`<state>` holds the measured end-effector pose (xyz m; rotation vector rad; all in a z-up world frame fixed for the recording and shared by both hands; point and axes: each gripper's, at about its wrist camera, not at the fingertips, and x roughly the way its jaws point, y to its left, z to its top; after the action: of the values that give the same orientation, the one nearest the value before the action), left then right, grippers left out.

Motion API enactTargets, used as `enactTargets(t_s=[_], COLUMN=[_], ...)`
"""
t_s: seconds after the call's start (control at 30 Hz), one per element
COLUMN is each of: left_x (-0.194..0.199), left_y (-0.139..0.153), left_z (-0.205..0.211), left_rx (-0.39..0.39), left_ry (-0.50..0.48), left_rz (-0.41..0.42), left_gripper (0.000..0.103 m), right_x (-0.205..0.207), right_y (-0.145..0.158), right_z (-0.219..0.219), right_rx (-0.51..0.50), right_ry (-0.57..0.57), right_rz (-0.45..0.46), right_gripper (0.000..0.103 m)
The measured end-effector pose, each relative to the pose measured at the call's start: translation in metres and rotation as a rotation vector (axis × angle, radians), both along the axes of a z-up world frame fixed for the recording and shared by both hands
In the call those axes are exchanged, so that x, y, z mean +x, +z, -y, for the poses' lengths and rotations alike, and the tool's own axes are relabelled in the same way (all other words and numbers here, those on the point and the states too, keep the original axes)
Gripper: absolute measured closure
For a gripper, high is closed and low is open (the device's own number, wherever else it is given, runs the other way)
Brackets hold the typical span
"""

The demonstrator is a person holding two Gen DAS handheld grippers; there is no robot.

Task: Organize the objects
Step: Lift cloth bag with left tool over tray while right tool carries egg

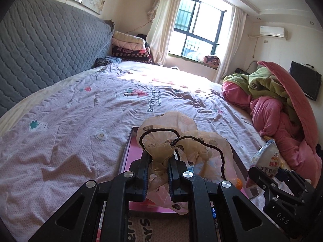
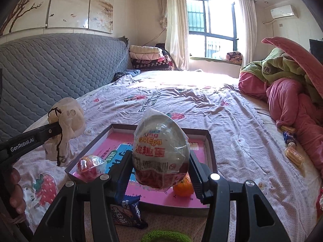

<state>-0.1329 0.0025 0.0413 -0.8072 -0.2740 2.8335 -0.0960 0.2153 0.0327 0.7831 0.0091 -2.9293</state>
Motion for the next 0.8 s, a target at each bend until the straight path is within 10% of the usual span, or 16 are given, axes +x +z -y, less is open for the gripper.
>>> enactTargets(t_s=[0.8], left_x=[-0.059], left_y=[-0.056], left_z=[-0.06], left_rx=[-0.03], left_ry=[-0.086], left_rz=[0.229], left_gripper=[0.086], right_x=[-0.046], right_y=[-0.026], right_z=[-0.053], right_rx=[0.018], right_ry=[-0.135], right_rz=[0.114], right_gripper=[0.05])
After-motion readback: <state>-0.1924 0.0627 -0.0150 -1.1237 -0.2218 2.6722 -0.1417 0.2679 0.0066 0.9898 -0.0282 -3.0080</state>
